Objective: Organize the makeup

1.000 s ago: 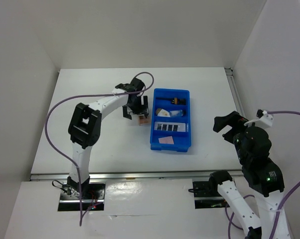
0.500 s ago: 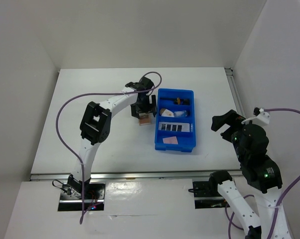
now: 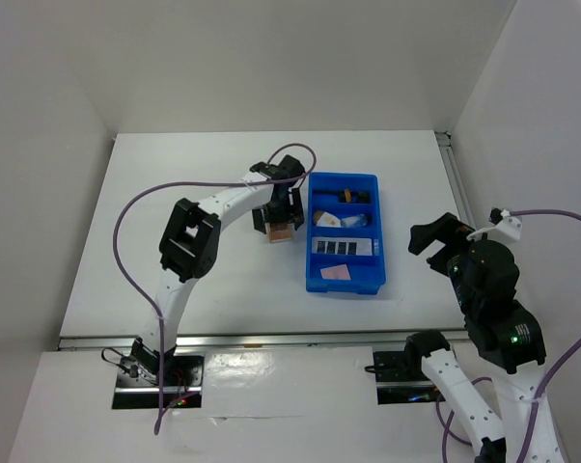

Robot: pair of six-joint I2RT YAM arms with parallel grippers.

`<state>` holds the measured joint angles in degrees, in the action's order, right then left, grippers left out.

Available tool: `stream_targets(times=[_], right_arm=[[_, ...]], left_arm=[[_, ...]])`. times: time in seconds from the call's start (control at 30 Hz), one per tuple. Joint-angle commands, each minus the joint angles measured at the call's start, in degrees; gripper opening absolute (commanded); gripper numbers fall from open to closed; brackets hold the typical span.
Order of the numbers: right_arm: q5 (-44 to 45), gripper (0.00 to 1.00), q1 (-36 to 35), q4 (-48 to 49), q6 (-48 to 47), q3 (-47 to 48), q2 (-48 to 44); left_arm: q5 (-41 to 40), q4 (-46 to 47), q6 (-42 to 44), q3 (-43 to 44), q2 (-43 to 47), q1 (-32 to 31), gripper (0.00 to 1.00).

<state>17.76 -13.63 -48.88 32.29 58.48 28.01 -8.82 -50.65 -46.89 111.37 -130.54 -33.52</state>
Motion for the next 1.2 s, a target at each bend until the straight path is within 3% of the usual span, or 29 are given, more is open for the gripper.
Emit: stream_targets(times=[0.0,0.53,0.67,0.7,0.77,0.83,0.97,1.17], right_arm=[[0.08,1.00,-0.08,2.74,-0.57,-0.12,0.38],[-0.97,1.00,-0.08,3.80,-0.57,-0.12,0.91],[-0.97,1.00,-0.08,3.80,-0.57,-0.12,0.91],[-0.97,1.00,-0.08,3.80,-0.57,-0.12,0.91],[-0.97,1.00,-0.08,3.27,-0.57,-0.12,0.91],[-0.97,1.00,-0.08,3.27,-0.57,-0.12,0.91],[-0.44,1.00,-0.08,2.74,-0.57,-0.12,0.29],[0.08,1.00,-0.08,2.74,-0.57,-0.12,0.29]], left_arm=[[-2.87,-1.73,-1.27,-0.10,0.29,-0.23,1.00],[-4.36,-1.20,-2.06,-0.19,-3.93,-1.29,1.00],[-6.38,-1.99,-1.53,0.42,-2.62,-1.29,0.82],[-7.26,-1.99,-0.84,0.42,-0.79,-1.29,0.68],[-8.75,-1.99,0.48,-0.10,1.51,-1.29,0.60],[-10.86,-1.99,3.37,-0.10,5.01,-0.77,0.54],[-12.19,-1.99,12.68,1.04,9.85,-0.76,0.53],[-1.83,5.28,28.68,-5.18,21.28,-4.17,0.44]])
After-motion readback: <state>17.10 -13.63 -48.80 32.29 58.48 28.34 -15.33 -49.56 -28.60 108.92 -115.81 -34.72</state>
